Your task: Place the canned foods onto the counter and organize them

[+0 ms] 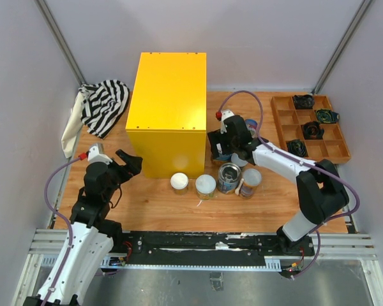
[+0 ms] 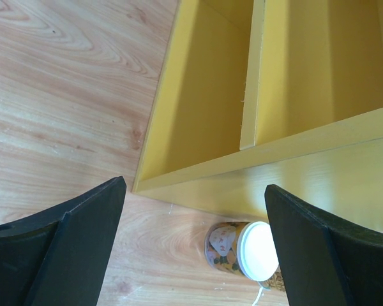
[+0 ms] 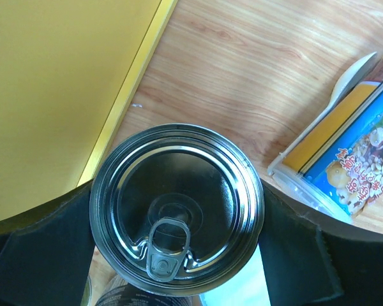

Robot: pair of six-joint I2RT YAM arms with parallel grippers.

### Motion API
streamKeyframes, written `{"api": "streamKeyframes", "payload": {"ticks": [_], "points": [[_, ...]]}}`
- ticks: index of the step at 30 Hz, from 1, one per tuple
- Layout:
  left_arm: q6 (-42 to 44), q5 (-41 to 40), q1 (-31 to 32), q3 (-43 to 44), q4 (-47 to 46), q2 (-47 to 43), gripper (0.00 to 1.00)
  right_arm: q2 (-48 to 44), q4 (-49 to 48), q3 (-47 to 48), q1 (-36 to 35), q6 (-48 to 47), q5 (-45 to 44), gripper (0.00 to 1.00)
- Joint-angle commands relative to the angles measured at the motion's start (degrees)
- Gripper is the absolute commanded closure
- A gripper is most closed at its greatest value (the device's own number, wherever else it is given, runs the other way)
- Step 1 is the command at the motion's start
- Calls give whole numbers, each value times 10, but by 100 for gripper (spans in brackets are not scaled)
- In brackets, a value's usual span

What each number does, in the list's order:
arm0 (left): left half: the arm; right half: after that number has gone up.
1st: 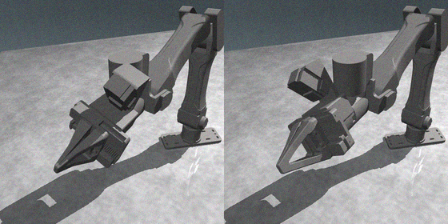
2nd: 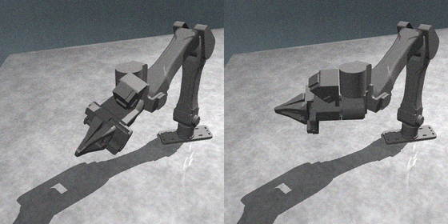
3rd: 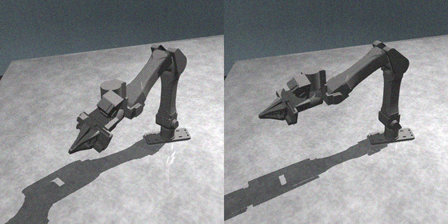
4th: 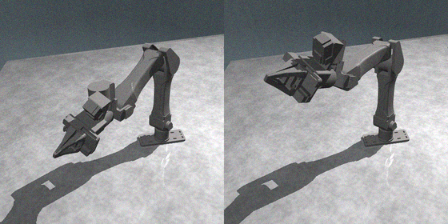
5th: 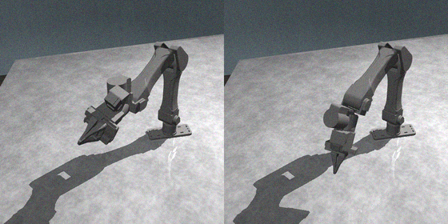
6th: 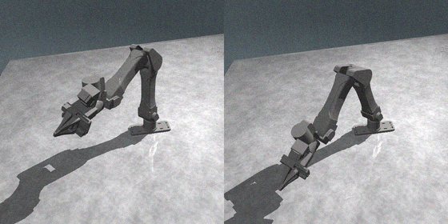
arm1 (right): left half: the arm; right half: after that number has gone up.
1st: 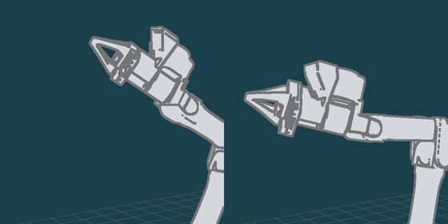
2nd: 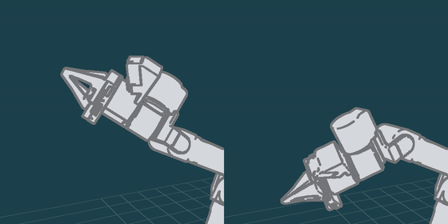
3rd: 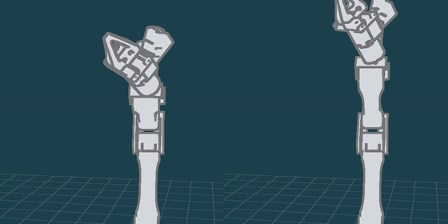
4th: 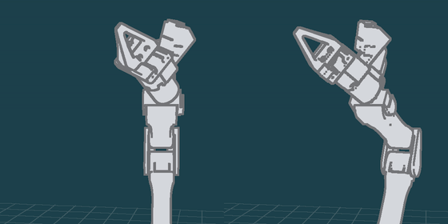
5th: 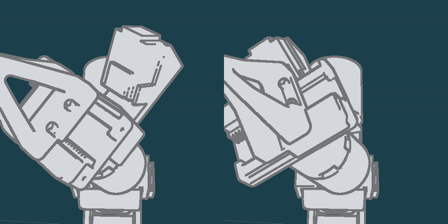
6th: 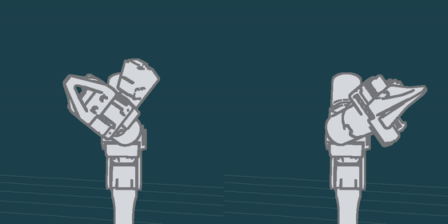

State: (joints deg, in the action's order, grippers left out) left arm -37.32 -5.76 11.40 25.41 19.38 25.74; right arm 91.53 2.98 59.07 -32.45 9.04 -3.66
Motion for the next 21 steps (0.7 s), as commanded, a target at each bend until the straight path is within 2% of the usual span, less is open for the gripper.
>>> {"api": "streamKeyframes", "payload": {"ticks": [1, 16, 21], "points": [[7, 10, 3, -1, -13, -13, 5, -44, 9, 23, 12, 3, 2, 93], [1, 8, 3, -6, -11, -50, 5, -131, 96, 108, 13, -2, -27, 96], [3, 9, 3, -9, -14, -57, 5, -154, 161, 176, 13, -17, -34, 96]]}}
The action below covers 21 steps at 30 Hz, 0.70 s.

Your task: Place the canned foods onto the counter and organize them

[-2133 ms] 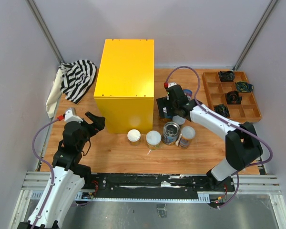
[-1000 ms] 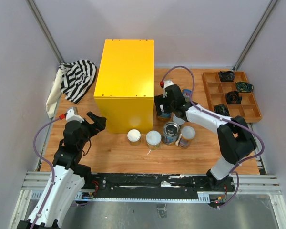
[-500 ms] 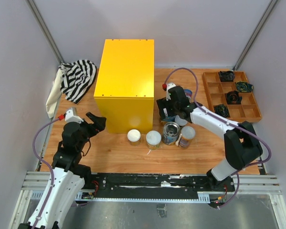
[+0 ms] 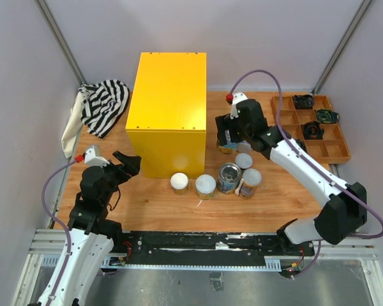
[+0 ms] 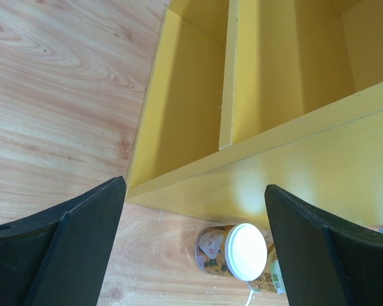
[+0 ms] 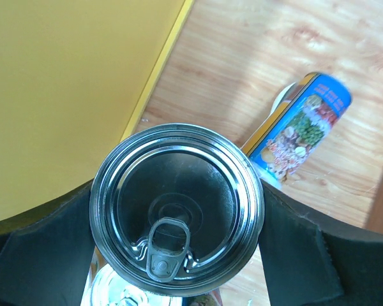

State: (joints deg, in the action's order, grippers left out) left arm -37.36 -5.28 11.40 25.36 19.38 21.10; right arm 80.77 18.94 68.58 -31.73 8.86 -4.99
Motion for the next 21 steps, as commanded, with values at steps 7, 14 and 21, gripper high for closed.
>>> {"api": "streamKeyframes", "payload": {"ticks": [7, 14, 21], "points": [[3, 3, 3, -11, -15, -21, 5, -56, 86, 213, 5, -39, -29, 97], [4, 4, 2, -13, -15, -24, 5, -27, 159, 361, 5, -62, -16, 96], [5, 9, 2, -13, -16, -24, 5, 23, 212, 521, -1, -82, 5, 96]]}}
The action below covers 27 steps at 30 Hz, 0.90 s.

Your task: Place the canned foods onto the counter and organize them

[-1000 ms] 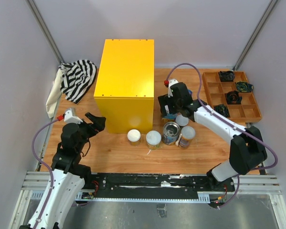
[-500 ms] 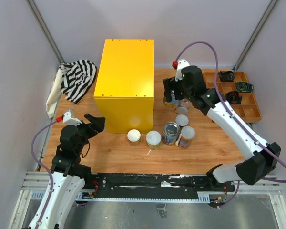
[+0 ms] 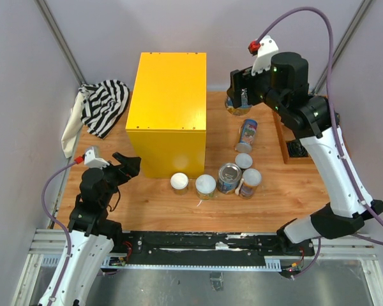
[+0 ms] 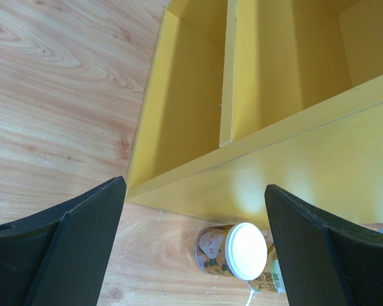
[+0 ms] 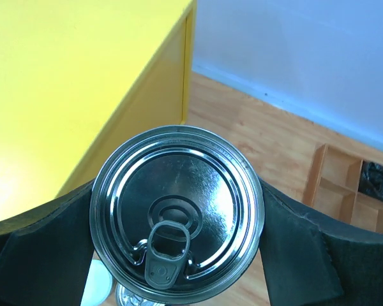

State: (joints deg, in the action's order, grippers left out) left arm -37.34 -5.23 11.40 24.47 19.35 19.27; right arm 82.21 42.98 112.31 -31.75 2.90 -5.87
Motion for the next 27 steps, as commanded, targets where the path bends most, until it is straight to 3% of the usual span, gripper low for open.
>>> {"api": "streamKeyframes", "payload": {"ticks": [1, 10, 27], "points": [[5, 10, 2, -3, -16, -5, 5, 15, -25, 103, -2, -24, 20, 96], [5, 11, 2, -2, -16, -4, 5, 93, -7, 242, -50, -36, 60, 96], [4, 14, 3, -10, -25, -20, 6, 186, -48, 322, -165, -55, 39, 95]]}}
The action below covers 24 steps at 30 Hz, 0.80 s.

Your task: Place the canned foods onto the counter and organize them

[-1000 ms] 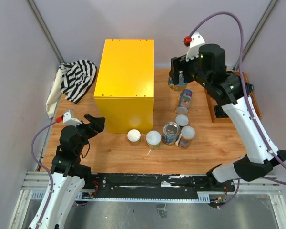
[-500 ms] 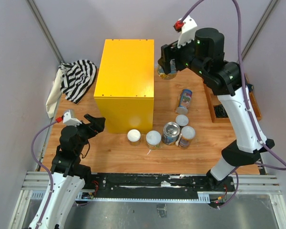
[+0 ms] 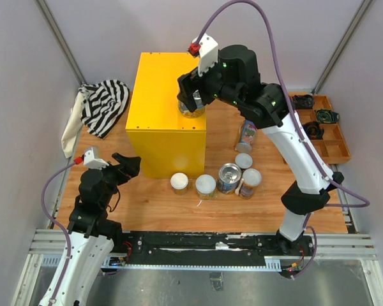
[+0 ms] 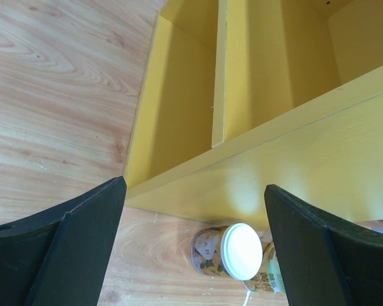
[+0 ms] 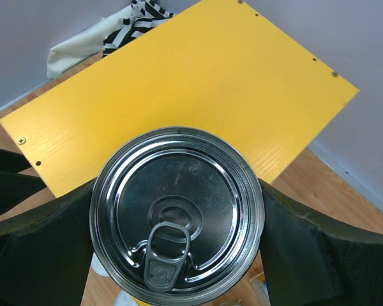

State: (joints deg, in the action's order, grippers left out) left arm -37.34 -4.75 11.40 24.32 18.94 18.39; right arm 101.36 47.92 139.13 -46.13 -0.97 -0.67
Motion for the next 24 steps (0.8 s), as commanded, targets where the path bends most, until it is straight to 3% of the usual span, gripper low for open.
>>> {"api": "streamKeyframes", "payload": {"ticks": [1, 5, 14, 24], "points": [[2, 10, 3, -9, -21, -12, 6, 1, -96, 59, -23, -17, -13, 95], [-5, 11, 3, -13, -24, -18, 6, 17, -98, 63, -34, -16, -17, 91], [-22, 26, 3, -15, -39, -23, 6, 41, -137, 24, -41, -16, -28, 63], [-34, 40, 3, -13, -56, -19, 6, 82, -175, 21, -41, -15, -33, 43]]}}
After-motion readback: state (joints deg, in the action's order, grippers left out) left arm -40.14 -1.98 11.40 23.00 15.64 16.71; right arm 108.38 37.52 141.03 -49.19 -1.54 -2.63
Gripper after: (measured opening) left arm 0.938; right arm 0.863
